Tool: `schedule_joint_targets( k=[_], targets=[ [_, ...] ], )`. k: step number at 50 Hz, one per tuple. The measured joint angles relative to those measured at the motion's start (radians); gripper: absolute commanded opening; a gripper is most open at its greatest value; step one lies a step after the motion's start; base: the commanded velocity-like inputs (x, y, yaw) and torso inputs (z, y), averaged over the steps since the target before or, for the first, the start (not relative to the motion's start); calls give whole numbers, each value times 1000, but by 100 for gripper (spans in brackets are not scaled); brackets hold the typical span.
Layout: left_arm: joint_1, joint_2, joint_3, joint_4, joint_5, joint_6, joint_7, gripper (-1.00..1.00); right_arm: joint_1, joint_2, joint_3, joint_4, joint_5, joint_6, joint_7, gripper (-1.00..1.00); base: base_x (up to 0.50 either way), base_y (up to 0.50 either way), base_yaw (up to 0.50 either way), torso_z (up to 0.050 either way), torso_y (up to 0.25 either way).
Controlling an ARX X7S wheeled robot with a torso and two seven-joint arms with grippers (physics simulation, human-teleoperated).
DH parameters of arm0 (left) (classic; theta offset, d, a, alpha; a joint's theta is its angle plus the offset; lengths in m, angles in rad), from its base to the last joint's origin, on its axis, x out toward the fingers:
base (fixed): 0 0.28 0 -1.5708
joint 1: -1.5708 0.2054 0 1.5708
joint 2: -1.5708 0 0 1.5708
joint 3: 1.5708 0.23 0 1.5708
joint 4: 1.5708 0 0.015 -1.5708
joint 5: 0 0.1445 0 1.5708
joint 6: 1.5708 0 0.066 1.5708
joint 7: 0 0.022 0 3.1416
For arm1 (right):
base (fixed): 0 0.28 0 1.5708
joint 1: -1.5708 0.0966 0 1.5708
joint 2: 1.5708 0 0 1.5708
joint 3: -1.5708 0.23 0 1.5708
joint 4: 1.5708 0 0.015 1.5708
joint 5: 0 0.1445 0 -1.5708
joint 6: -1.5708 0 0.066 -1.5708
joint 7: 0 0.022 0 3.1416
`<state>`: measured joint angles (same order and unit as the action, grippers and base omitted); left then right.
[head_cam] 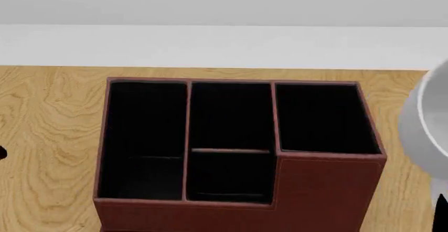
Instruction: Pick up the white mug and place it to the right of the caddy.
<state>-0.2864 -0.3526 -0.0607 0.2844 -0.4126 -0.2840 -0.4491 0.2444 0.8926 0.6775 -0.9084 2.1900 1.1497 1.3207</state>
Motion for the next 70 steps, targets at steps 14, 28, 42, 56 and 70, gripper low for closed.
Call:
schedule_joint_targets(
  k=[14, 28, 42, 56, 70],
  targets=[
    [-47, 17, 39, -131, 52, 48, 8, 100, 8, 101, 45, 133, -8, -9, -25, -100, 0, 0, 0, 1, 0],
    [-97, 38, 71, -288, 113, 117, 6, 100, 88, 173, -73, 287, -117, -18, -104, -100, 0, 0, 0, 0, 1],
    [-158, 69, 86, -489, 159, 233, 4, 100, 176, 201, -212, 438, -257, -18, -208, -100, 0, 0, 0, 0, 0],
    [-187, 91, 76, -576, 161, 319, -1, 100, 432, 193, -476, 647, -448, 21, -371, -100, 0, 0, 0, 0, 1],
    [-208, 104, 87, -614, 175, 331, -18, 100, 734, 116, -743, 905, -646, 91, -524, -100, 0, 0, 0, 0, 1]
  ],
)
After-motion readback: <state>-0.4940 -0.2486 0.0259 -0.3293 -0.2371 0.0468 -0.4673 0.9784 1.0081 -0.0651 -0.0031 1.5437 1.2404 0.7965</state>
